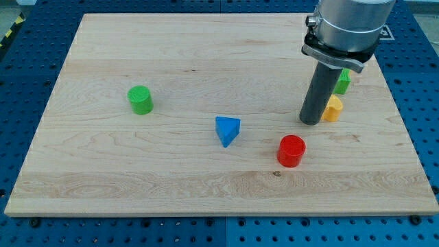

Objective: Slide the yellow heart to the center right

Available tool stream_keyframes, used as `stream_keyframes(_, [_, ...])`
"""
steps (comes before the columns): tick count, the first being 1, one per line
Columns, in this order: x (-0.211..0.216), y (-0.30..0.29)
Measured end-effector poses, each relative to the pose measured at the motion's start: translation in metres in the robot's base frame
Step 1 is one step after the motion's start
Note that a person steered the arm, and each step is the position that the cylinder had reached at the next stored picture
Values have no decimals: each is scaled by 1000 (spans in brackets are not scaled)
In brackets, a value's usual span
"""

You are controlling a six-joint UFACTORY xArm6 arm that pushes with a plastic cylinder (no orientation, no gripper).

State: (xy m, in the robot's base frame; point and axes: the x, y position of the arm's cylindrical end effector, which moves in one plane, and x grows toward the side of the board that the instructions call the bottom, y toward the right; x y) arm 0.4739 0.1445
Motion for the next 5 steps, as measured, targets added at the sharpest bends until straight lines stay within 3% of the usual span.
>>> stream_keyframes(4, [-10,42])
stream_keyframes(5, [-10,-10])
